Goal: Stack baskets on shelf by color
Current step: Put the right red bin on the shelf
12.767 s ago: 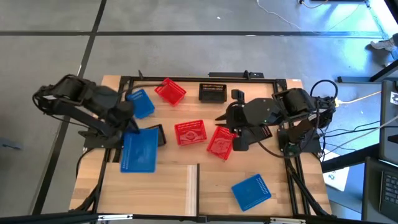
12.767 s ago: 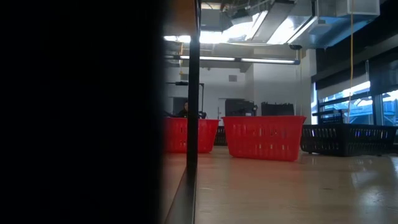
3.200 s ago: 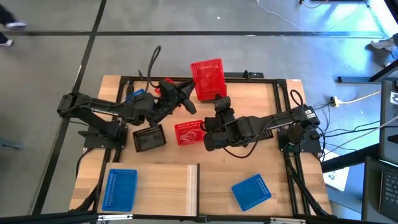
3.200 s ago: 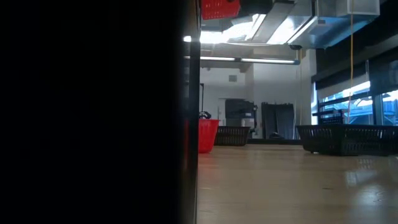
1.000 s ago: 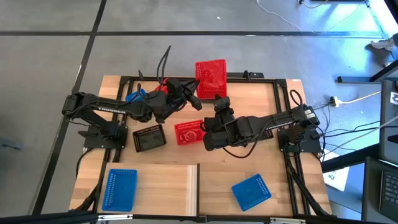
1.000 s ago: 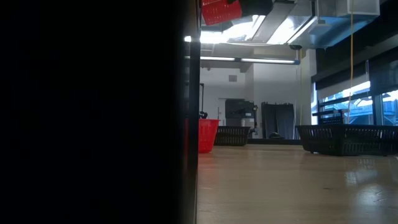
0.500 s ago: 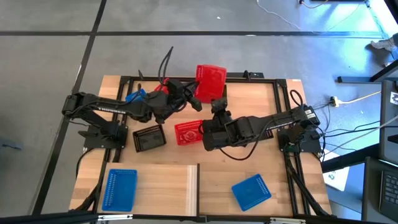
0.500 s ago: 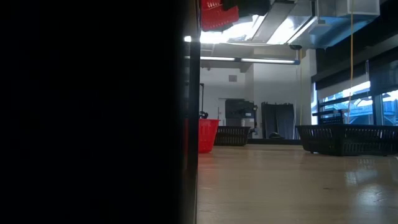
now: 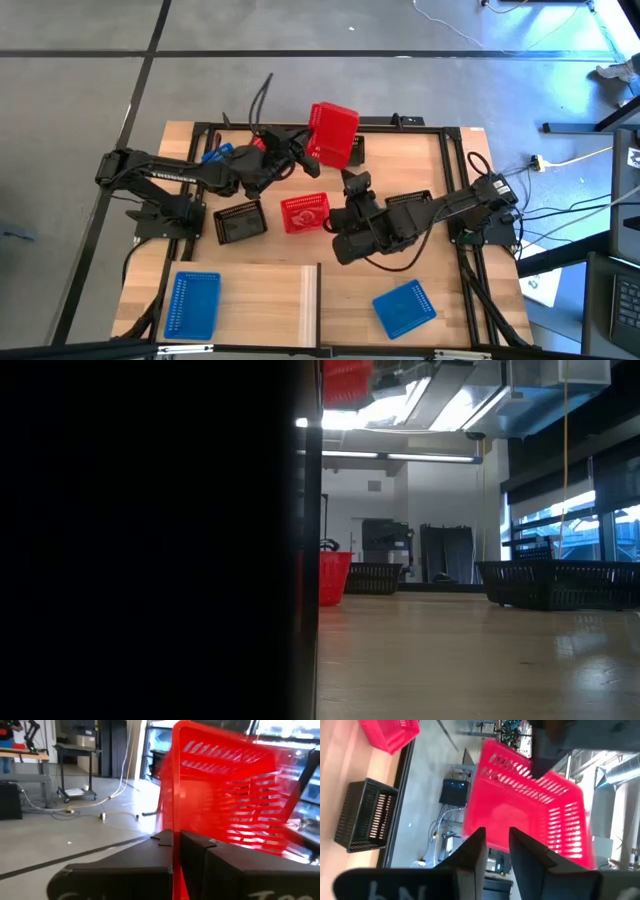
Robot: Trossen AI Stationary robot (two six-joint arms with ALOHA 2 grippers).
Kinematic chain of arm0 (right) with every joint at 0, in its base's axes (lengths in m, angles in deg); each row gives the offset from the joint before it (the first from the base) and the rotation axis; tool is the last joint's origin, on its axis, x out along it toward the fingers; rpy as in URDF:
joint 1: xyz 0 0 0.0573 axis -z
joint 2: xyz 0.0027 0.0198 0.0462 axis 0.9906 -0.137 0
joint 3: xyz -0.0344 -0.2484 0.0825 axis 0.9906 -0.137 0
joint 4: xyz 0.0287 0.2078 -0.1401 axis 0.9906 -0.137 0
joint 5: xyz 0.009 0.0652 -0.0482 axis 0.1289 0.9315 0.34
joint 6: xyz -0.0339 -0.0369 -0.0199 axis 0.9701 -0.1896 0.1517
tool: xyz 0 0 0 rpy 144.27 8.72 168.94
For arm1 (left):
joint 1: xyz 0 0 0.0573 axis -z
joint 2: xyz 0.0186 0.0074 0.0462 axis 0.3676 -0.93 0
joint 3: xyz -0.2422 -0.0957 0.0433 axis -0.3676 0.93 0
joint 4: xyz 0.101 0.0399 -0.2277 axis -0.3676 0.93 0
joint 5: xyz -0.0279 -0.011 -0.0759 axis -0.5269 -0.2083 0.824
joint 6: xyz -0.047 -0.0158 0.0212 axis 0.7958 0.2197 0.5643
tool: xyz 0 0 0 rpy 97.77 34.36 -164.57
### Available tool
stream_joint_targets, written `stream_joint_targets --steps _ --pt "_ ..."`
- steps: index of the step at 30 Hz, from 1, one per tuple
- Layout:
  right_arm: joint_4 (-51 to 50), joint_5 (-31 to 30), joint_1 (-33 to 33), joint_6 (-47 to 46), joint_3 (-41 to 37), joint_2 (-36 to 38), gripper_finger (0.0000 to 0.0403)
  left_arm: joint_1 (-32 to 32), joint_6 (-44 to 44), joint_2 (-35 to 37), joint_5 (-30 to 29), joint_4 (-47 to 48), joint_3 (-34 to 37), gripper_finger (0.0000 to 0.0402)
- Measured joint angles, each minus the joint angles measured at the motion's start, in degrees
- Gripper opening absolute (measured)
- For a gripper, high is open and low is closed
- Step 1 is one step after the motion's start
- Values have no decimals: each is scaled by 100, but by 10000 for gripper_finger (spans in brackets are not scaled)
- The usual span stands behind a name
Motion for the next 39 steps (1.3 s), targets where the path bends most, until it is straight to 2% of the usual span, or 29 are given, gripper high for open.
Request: stream_joint_targets --steps 11,15,17,21,24,32,35,39 --pt "336 27 -361 -8 147 75 87 144 24 262 -114 458 -7 0" --pt "336 27 -484 -9 455 75 87 329 56 439 -245 656 -17 0" --pt "332 42 -547 -21 673 75 87 470 51 660 -407 1067 16 0" --pt "225 91 -654 -448 1226 77 87 897 180 1031 -834 1511 -3 0" --pt "-81 555 -703 -929 1731 77 87 1293 227 1261 -1019 1782 -3 0" --pt "-555 2577 -656 -1511 2891 77 87 2308 343 1711 -1364 2430 -3 0" --pt "-372 2916 -652 -1497 2987 136 87 2653 756 1758 -1316 2823 -3 0" --pt "-363 2995 -652 -1723 2977 180 87 3061 1709 1884 -1025 3493 -6 0"
